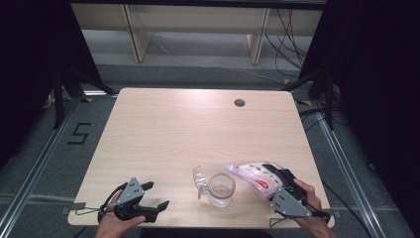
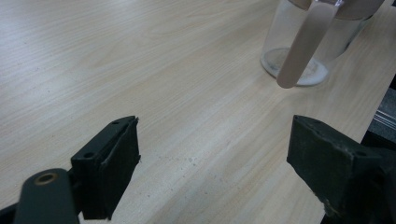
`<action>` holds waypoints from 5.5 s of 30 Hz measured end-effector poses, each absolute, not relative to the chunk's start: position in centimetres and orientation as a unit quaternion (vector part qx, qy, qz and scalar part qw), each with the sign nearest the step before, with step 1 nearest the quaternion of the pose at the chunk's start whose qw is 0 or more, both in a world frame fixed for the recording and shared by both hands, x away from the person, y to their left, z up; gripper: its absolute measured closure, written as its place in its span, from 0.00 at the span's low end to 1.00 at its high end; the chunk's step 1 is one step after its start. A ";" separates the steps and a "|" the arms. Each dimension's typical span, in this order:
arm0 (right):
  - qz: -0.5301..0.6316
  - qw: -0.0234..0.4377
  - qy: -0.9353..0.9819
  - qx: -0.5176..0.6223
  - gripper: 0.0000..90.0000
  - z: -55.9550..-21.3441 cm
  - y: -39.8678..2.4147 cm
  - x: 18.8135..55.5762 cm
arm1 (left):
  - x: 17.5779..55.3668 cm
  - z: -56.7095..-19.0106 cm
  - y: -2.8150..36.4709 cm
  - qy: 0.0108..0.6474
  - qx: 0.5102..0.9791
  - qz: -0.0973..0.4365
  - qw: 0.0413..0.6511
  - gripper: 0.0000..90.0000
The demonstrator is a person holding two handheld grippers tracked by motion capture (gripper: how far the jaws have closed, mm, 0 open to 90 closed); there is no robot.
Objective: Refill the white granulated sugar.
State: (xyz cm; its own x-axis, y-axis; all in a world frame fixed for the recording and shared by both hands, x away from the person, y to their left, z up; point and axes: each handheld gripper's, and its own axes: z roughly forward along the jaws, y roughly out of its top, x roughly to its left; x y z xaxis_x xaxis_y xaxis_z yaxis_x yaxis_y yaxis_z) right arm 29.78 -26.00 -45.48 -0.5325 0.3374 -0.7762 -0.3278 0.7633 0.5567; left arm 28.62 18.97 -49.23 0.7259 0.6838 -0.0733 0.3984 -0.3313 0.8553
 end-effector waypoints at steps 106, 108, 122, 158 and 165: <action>0.033 0.603 0.759 -0.243 0.58 -44.5 -22.7 27.8 | 28.7 -49.3 18.7 0.349 0.796 0.149 0.471 0.18; 0.026 0.603 0.757 -0.251 0.58 -44.4 -22.6 27.8 | 28.7 -49.3 18.8 0.346 0.799 0.152 0.467 0.18; 0.021 0.611 0.747 -0.261 0.58 -44.1 -22.6 28.0 | 28.7 -49.3 18.7 0.347 0.795 0.149 0.474 0.18; 0.015 0.607 0.752 -0.258 0.59 -44.0 -22.8 27.8 | 28.6 -49.4 18.6 0.349 0.794 0.148 0.475 0.18; 0.011 0.608 0.749 -0.263 0.59 -43.8 -22.8 27.8 | 28.6 -49.4 18.6 0.347 0.795 0.149 0.475 0.18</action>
State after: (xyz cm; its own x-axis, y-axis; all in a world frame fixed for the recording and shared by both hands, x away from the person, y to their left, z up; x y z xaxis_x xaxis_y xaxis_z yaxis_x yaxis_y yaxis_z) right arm 27.83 -22.84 -43.78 -0.1216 -0.3811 -0.9165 -0.4077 0.8610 -0.3040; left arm 28.62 18.57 -49.36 0.7145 0.6934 -0.0937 0.4109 -0.3074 0.8583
